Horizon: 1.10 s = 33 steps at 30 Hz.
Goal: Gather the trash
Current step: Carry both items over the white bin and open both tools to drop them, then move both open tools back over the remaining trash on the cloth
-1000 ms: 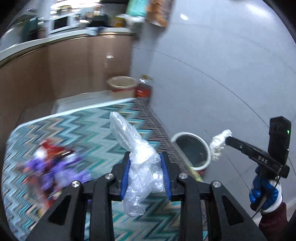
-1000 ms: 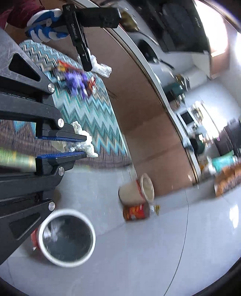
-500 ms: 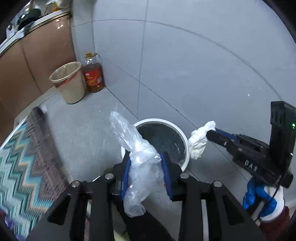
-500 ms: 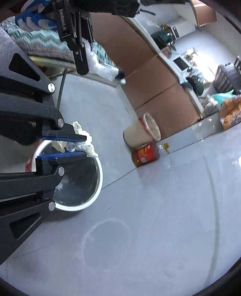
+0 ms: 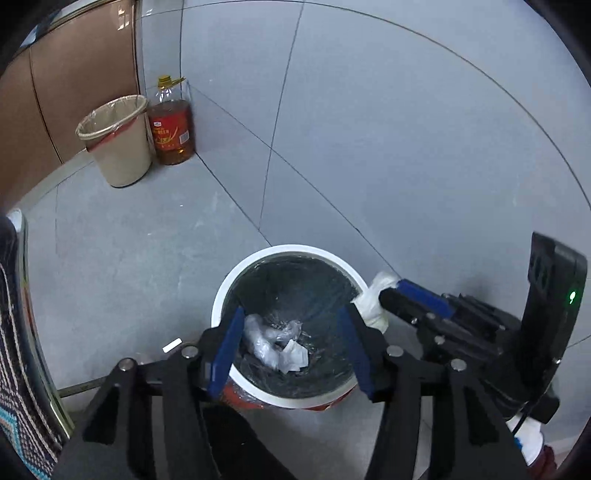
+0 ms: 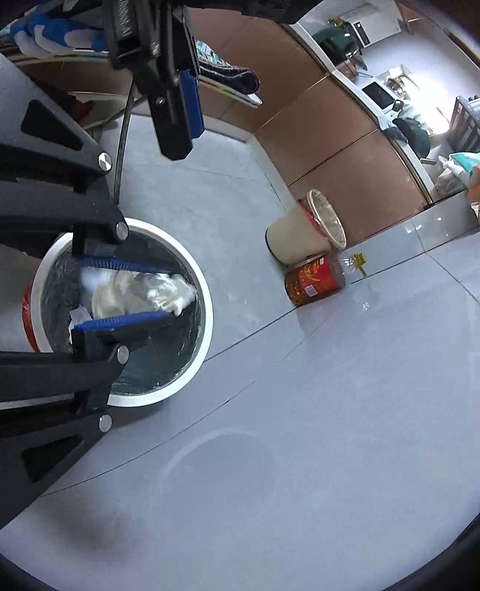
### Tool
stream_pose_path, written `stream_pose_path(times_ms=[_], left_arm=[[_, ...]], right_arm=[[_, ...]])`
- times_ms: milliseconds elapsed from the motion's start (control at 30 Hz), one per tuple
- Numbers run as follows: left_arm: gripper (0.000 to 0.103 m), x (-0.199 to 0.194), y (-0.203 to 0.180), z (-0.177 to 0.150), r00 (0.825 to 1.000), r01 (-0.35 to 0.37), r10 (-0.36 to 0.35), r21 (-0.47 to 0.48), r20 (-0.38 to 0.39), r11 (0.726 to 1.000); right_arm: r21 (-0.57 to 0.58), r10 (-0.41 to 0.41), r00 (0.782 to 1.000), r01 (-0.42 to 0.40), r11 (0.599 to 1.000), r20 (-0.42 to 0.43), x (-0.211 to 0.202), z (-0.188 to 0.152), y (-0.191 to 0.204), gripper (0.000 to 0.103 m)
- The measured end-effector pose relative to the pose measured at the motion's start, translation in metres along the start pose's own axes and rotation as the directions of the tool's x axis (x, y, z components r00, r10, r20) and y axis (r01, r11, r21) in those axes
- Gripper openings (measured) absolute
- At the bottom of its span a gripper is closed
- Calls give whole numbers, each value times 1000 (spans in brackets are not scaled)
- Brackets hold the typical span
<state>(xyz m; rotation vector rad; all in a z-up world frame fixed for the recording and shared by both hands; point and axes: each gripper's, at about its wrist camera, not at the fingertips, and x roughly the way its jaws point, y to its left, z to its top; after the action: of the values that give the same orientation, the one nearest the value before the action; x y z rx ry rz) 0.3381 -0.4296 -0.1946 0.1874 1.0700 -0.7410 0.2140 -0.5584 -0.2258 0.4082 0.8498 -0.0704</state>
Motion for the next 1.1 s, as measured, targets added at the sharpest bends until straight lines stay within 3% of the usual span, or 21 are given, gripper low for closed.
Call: stream_pose_path(times_ms=[300, 600, 800, 1100], left_arm=[[53, -44, 8, 2, 997, 13, -10, -36, 75, 999], [53, -148, 6, -19, 975, -5, 16, -48, 223, 999], [53, -235, 8, -55, 930, -34, 55, -63, 363, 997], [57, -330, 33, -118, 868, -127, 150, -81, 473, 989]], right_arm=[[5, -34, 999, 34, 999, 24, -23, 3, 4, 34], [-77, 0, 990, 10, 997, 138, -113, 3, 57, 34], [-136, 36, 972, -5, 991, 231, -186, -2, 102, 38], [-265, 147, 940, -64, 962, 307, -250, -21, 186, 42]])
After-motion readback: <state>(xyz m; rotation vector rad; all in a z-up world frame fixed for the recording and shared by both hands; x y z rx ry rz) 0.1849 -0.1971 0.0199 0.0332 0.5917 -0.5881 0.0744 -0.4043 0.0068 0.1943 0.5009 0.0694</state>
